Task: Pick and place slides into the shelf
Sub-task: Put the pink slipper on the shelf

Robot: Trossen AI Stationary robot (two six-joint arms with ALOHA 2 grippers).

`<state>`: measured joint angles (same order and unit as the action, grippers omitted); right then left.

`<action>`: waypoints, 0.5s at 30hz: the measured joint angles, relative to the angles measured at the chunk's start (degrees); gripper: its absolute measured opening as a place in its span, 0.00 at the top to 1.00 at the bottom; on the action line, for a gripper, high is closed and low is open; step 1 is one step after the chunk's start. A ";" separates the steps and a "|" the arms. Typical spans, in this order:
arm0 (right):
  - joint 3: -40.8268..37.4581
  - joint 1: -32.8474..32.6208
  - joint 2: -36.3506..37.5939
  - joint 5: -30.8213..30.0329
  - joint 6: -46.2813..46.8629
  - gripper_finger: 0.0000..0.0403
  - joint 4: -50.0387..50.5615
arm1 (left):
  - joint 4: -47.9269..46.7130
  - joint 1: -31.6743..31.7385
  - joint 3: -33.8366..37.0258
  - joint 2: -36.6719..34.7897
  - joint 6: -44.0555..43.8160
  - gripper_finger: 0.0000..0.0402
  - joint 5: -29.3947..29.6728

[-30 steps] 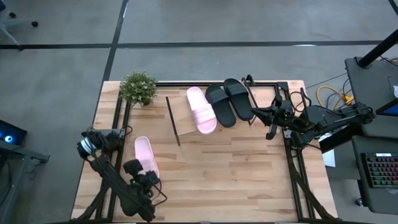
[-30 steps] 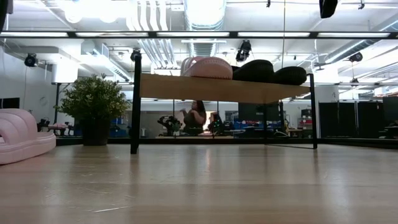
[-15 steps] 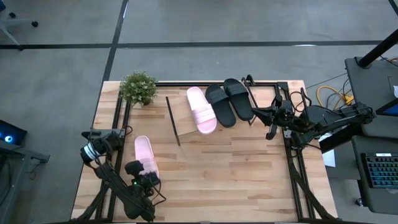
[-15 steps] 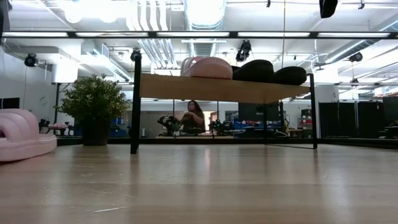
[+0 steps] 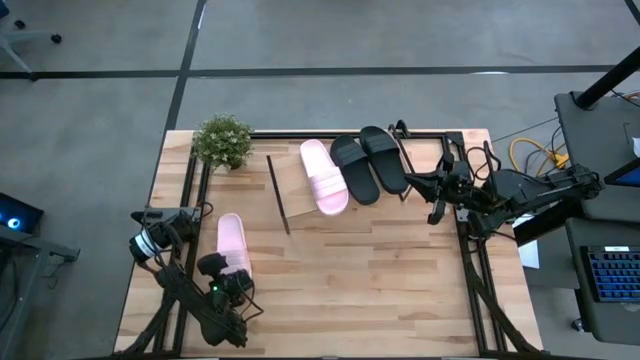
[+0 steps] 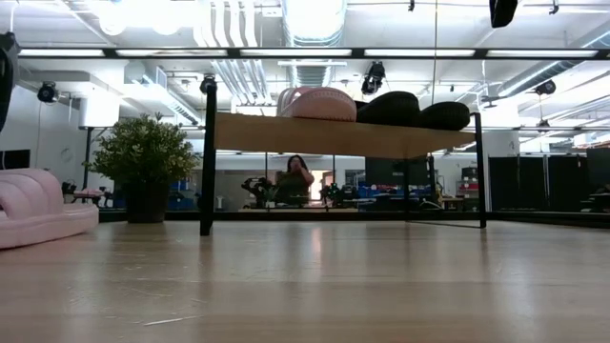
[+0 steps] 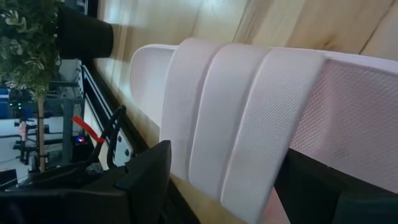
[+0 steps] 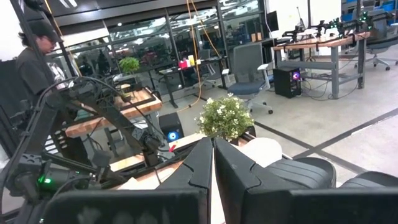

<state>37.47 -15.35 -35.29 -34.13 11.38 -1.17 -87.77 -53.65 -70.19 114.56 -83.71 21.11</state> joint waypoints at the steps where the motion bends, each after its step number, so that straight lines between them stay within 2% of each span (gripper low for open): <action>1: 0.00 -0.02 0.00 0.00 0.00 0.98 0.00 | 0.14 0.00 0.20 0.00 -0.02 0.39 0.02; 12: 0.00 0.00 0.00 0.00 0.17 0.98 0.02 | 0.09 0.09 2.25 0.02 -3.90 0.39 -0.09; 15: 0.00 -0.01 0.00 0.00 0.16 0.98 0.04 | 0.06 0.16 1.99 0.02 -4.54 0.44 -0.11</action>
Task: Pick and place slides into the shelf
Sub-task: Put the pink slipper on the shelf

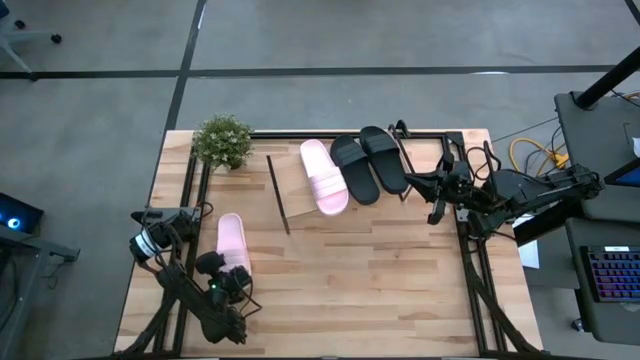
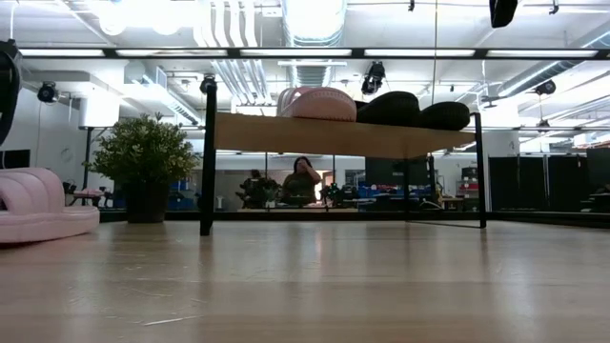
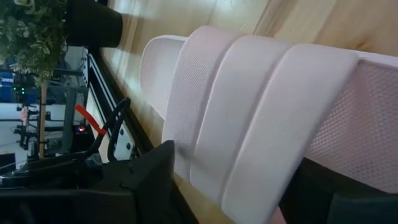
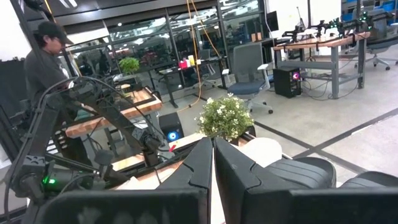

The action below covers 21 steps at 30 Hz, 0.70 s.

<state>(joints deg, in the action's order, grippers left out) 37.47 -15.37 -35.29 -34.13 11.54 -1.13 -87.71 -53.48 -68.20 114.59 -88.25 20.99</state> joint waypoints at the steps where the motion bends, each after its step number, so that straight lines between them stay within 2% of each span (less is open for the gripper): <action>1: 0.00 0.00 0.00 0.00 0.00 0.98 0.00 | 0.01 0.05 -0.17 0.00 0.00 0.47 -0.01; 4: 0.00 0.01 0.00 0.00 -0.03 0.98 0.00 | -0.16 0.12 -0.80 -0.02 0.02 0.59 -0.44; 11: 0.00 0.01 0.00 0.00 -0.16 0.98 0.00 | -0.56 0.23 -2.47 -0.89 0.32 0.96 -2.38; 21: 0.02 0.00 0.00 0.00 0.01 0.98 -0.06 | -2.36 0.31 -2.98 -5.76 0.14 1.00 -4.24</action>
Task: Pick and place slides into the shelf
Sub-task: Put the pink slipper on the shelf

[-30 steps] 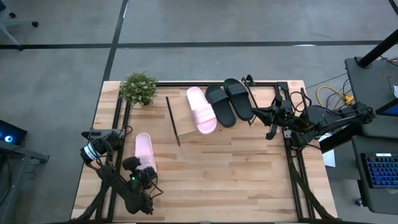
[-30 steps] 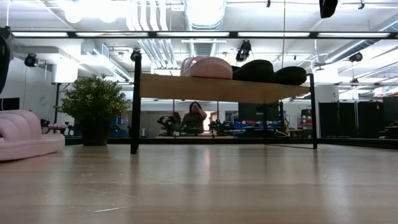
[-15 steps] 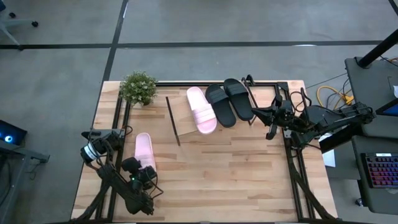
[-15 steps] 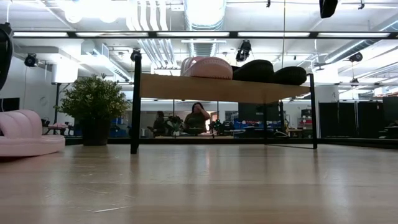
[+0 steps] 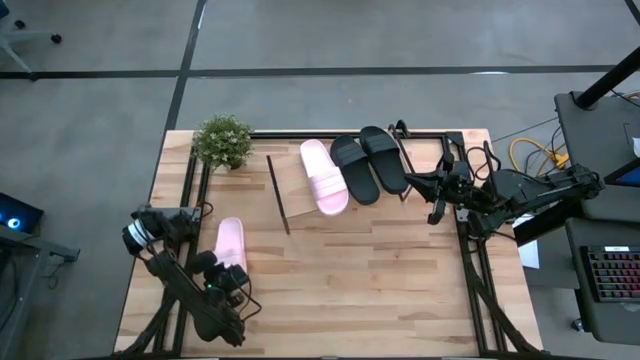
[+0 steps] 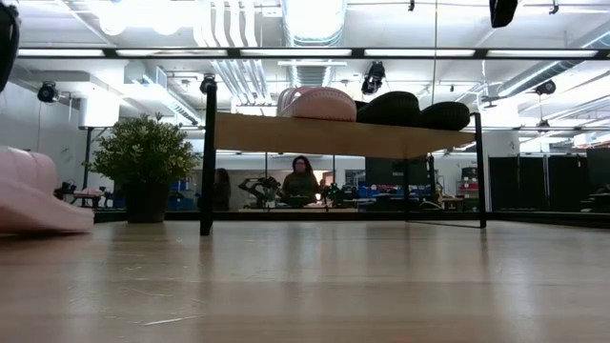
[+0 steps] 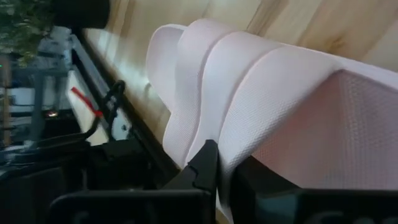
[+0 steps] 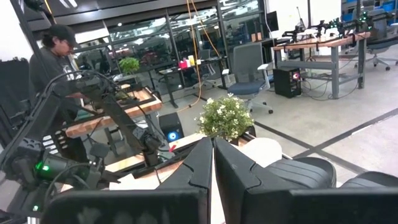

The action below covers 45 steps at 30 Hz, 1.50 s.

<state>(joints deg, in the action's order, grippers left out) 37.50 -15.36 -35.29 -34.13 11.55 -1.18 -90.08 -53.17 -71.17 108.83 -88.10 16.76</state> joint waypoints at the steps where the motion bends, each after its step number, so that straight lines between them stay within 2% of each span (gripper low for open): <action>1: 0.00 0.00 -0.01 0.00 -0.01 0.98 -0.04 | 0.28 0.05 0.06 -0.70 -0.01 1.00 0.02; 17: 0.00 -0.01 0.00 0.00 -0.02 0.98 -0.47 | 0.06 0.23 -0.10 -1.90 -0.06 1.00 1.06; 23: 0.00 -0.01 0.00 0.00 -0.02 0.98 -0.47 | 0.10 0.47 -2.71 -2.24 1.45 1.00 4.93; 29: 0.00 0.01 0.00 0.00 -0.01 0.98 -0.47 | 0.06 0.69 -3.47 -3.23 1.52 1.00 6.19; 37: 0.00 0.00 0.00 0.00 0.01 0.98 -0.58 | 0.07 0.98 -5.21 -6.66 7.53 1.00 7.85; 45: 0.00 0.01 0.00 0.00 -0.01 0.98 -0.58 | 0.18 1.65 -4.73 -10.87 7.76 1.00 10.03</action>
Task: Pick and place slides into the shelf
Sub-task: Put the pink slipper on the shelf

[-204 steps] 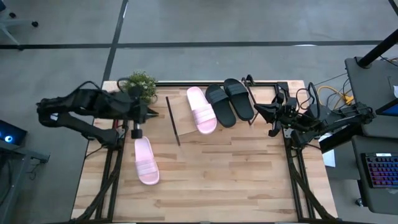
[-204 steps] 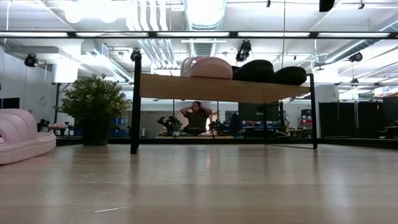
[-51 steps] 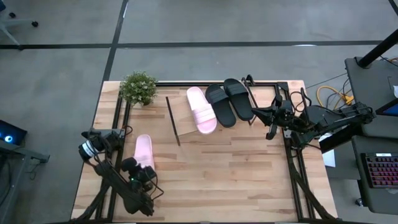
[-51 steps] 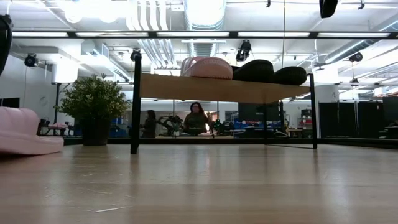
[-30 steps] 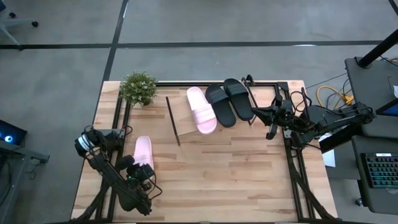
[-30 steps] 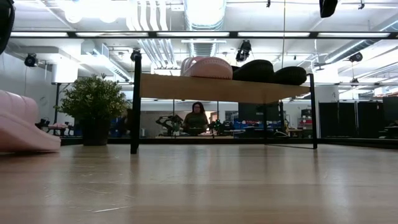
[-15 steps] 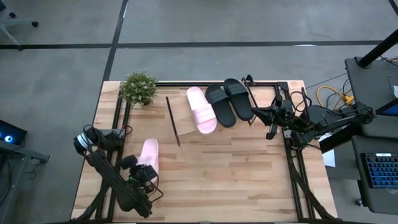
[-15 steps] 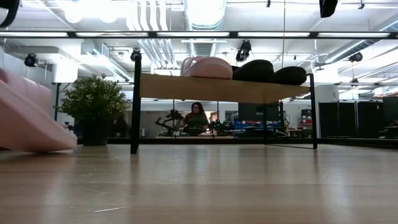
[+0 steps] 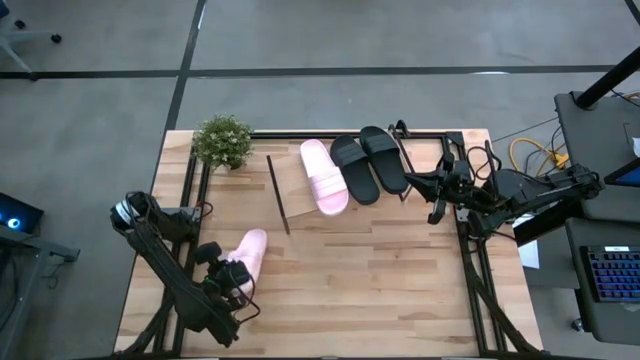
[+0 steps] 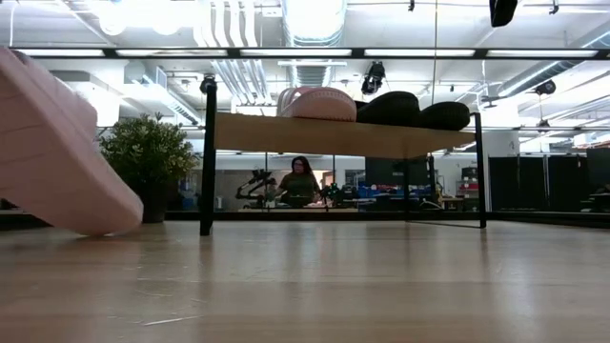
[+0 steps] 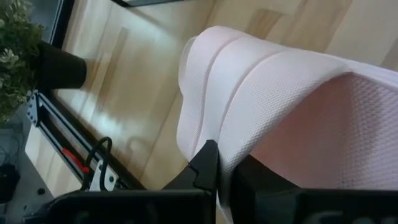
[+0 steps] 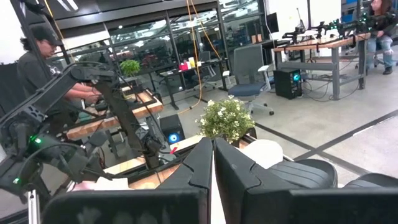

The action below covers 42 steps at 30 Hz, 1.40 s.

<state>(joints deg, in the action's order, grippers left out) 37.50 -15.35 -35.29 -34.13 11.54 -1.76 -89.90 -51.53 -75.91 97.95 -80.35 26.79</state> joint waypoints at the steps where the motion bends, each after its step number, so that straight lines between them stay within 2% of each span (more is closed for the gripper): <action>1: 0.00 -0.01 0.00 0.00 -0.01 0.98 0.00 | 0.15 0.29 0.06 -0.21 0.21 1.00 0.33; 8: 0.00 -0.02 0.00 0.00 0.02 0.98 0.00 | 0.01 1.61 -0.21 -0.57 0.66 1.00 2.45; 27: 0.02 -0.01 0.00 0.00 -0.12 0.98 0.00 | -0.15 1.66 -2.82 -9.20 15.22 1.00 2.63; 35: 0.02 0.00 0.00 0.00 0.02 0.98 -0.02 | -0.12 1.64 -9.58 -9.24 28.56 1.00 3.19; 42: 0.02 0.00 0.00 0.00 1.96 0.98 -0.07 | -0.14 1.62 -18.38 -9.62 33.23 1.00 9.02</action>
<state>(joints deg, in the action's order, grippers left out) 37.52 -15.35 -35.29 -34.13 13.49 -1.83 -90.04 -49.91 -94.29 88.33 -47.12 35.80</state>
